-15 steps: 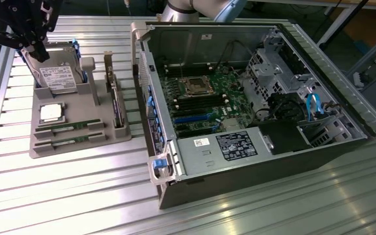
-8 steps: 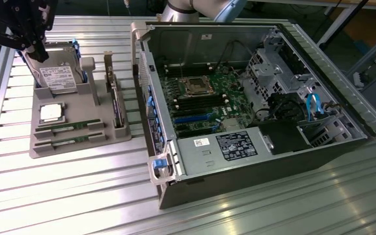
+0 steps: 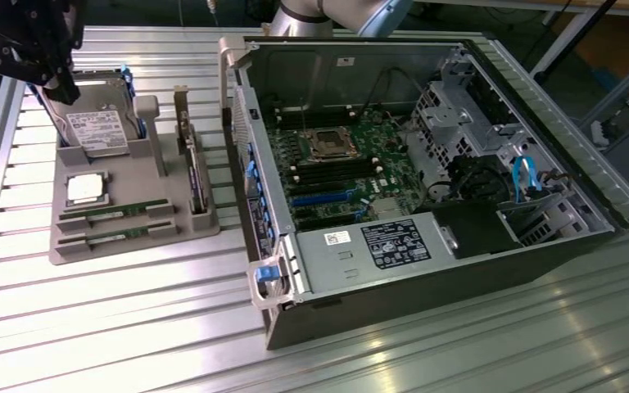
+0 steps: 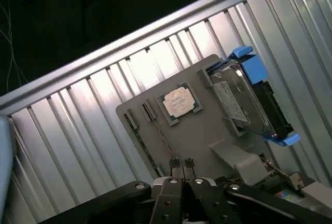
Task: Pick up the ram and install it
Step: 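Pick up the ram and move it above insertion slot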
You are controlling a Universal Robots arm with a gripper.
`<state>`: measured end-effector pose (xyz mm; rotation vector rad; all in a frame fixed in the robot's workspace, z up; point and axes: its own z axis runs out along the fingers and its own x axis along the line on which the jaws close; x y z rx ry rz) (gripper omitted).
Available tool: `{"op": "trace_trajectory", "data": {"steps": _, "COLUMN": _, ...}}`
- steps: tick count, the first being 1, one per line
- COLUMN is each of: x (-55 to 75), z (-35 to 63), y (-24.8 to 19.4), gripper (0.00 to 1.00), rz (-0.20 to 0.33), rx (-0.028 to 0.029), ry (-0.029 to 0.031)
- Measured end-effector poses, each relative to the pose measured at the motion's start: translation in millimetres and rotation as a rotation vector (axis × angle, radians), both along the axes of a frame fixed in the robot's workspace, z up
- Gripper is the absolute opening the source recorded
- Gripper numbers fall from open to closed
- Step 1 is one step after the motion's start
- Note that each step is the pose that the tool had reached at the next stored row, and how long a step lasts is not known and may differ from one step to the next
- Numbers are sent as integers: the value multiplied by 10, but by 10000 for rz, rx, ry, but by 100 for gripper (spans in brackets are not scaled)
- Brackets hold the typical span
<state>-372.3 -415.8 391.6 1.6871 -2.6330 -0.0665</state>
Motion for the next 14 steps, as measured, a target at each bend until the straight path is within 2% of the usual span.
{"op": "trace_trajectory", "data": {"steps": 10, "x": 0, "z": 0, "y": 0, "gripper": 10, "rz": 1858, "rx": 0, "ry": 0}}
{"op": "trace_trajectory", "data": {"steps": 14, "x": 0, "z": 0, "y": 0, "gripper": 10, "rz": 3170, "rx": 0, "ry": 0}}
